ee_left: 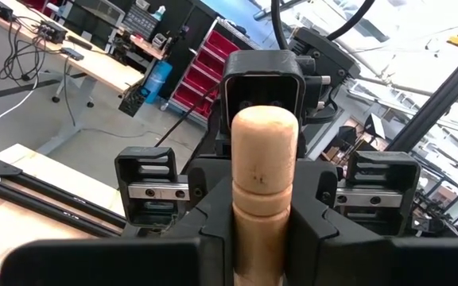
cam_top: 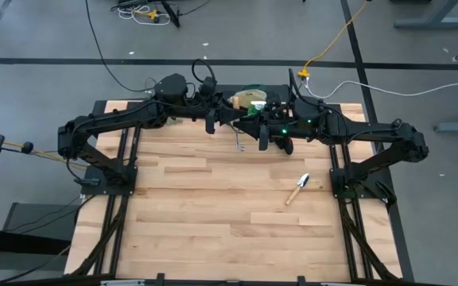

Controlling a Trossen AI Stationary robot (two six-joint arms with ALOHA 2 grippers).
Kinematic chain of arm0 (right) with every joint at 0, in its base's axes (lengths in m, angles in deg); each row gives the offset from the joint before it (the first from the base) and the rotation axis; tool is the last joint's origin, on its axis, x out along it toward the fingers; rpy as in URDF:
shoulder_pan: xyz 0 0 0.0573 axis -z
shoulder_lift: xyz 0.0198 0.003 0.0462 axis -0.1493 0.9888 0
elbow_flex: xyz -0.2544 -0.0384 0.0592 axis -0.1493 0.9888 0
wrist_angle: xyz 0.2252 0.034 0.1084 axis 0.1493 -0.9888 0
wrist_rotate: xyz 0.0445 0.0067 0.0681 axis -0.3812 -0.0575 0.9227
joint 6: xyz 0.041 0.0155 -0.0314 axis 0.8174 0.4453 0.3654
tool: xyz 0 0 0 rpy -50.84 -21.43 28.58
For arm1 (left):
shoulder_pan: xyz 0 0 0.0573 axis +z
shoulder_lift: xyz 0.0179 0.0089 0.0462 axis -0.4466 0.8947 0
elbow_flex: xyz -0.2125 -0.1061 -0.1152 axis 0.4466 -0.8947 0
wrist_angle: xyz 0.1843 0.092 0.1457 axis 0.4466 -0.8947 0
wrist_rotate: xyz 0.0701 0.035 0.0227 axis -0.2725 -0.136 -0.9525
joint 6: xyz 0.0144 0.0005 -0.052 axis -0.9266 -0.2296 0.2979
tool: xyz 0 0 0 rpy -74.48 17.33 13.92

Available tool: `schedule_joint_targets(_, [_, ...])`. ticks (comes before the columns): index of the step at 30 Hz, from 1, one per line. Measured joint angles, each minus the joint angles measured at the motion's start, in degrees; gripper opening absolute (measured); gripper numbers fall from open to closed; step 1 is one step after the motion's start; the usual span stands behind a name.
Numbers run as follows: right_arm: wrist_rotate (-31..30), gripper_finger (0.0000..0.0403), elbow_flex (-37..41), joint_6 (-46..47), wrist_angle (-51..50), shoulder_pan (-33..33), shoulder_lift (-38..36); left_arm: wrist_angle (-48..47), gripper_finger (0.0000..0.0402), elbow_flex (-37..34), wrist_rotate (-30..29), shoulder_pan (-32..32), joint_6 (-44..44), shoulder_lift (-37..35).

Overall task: Pick & Place Garden tools in Gardening bag
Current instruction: Put the brown hand rake into the white gardening bag

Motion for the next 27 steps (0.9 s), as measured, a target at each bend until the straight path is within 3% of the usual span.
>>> schedule_joint_targets(5, [0.11, 0.0079, 0.00, 0.35, 0.37, 0.00, 0.00, 0.31, 0.0071, 0.00, 0.37, -0.02, -0.04, 0.00])
schedule_joint_targets(17, [0.38, 0.0191, 0.00, 1.31, 0.69, 0.04, -0.08, 0.02, 0.0071, 0.09, 1.49, -0.02, -0.04, -0.04])
schedule_joint_targets(27, [1.51, 0.0201, 0.00, 0.75, -4.43, 0.02, -3.72, -0.34, 0.0071, 0.07, 2.78, 0.13, -1.41, -0.64])
